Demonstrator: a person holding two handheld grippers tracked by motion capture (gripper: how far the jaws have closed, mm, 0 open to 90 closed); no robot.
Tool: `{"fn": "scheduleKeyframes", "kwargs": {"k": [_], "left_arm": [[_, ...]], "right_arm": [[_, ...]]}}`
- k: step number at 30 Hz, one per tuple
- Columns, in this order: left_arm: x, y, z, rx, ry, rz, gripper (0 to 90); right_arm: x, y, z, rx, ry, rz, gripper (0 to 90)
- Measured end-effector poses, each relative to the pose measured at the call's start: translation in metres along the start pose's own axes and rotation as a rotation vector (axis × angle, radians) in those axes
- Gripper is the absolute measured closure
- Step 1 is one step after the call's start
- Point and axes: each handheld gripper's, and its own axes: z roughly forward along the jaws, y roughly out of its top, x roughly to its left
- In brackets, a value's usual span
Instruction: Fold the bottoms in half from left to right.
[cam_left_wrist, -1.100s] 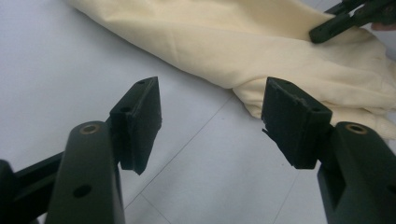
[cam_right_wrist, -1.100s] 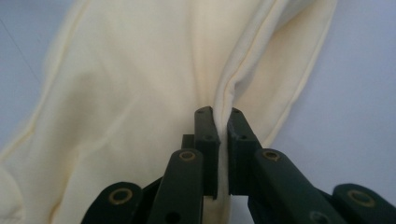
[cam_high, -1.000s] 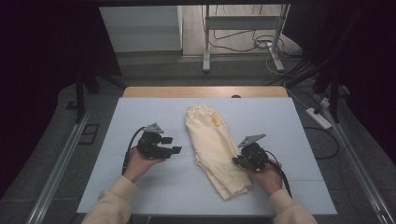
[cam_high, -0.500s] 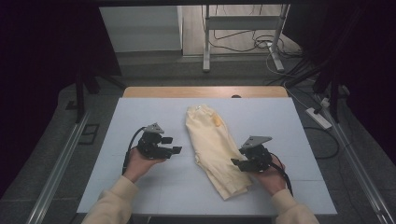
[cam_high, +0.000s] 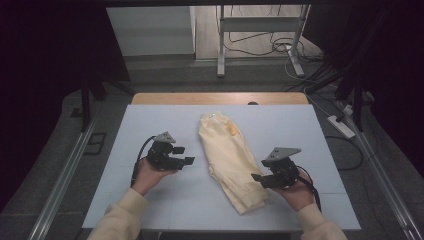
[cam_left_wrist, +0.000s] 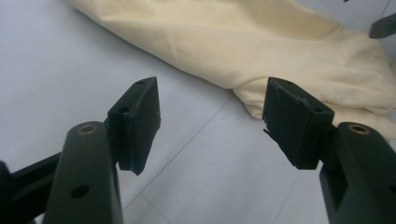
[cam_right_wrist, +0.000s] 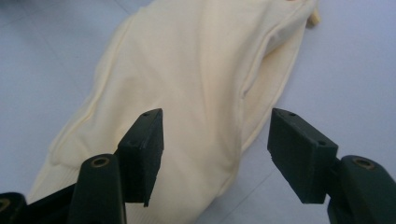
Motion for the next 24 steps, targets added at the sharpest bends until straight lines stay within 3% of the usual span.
{"fn": "scheduleKeyframes", "kwargs": {"k": [11, 24], "left_arm": [[0.0, 0.0, 0.0, 0.003, -0.002, 0.005, 35.8], [-0.001, 0.0, 0.001, 0.004, -0.004, 0.006, 35.8]], "right_arm": [[0.002, -0.012, -0.002, 0.053, 0.002, 0.004, 33.2], [0.012, -0.022, -0.002, 0.1, 0.054, 0.012, 30.8]]}}
